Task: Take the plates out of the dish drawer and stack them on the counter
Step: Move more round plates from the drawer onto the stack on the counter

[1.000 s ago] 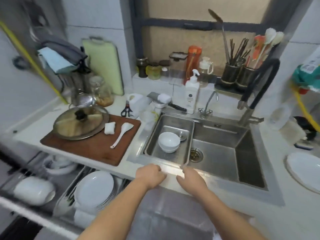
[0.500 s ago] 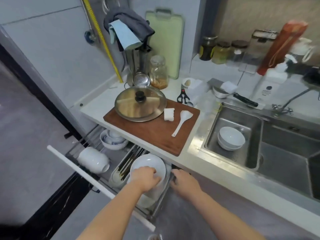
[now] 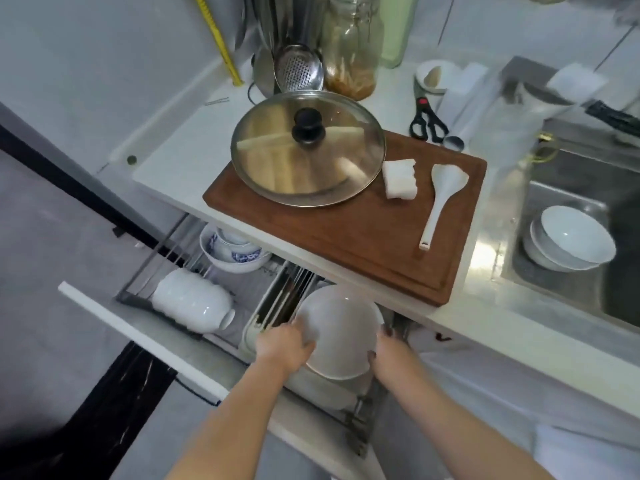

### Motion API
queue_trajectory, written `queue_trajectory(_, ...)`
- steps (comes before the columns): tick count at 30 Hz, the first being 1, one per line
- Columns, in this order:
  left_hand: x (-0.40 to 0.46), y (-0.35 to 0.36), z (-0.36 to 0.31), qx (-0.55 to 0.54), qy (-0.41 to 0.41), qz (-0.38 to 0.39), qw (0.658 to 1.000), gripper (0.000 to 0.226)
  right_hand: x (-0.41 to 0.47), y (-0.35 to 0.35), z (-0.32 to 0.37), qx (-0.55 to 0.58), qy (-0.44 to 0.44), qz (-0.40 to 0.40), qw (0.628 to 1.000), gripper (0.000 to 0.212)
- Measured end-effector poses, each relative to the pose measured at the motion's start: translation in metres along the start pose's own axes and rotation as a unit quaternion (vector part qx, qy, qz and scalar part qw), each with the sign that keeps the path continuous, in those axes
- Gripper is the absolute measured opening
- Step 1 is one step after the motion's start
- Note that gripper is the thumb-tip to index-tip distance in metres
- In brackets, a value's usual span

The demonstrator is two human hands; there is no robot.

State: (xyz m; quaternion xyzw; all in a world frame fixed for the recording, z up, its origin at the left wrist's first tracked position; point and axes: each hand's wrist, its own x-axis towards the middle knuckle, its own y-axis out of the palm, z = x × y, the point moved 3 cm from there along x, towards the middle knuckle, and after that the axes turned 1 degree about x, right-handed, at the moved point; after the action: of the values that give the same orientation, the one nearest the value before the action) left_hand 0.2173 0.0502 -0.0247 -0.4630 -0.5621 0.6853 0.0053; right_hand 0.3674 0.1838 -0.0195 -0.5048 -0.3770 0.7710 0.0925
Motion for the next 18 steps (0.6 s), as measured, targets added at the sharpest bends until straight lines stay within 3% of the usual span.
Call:
queue_trajectory(8, 0.049, 0.018, 0.002, -0.015, -0.035, 0.011, 0.999, 0.07, 0.05, 0.009, -0.003, 0.042, 0.116, 0.014, 0.992, 0.057)
queue_trajectory(12, 0.056, 0.026, 0.004, -0.008, -0.044, 0.015, 0.999, 0.07, 0.06, 0.023, -0.007, 0.071, 0.134, 0.001, 0.988, 0.04)
queue_trajectory(18, 0.054, 0.035, 0.007, -0.016, -0.055, 0.004, 0.998, 0.072, 0.06, 0.034, -0.008, 0.12, 0.139, -0.017, 0.983, 0.042)
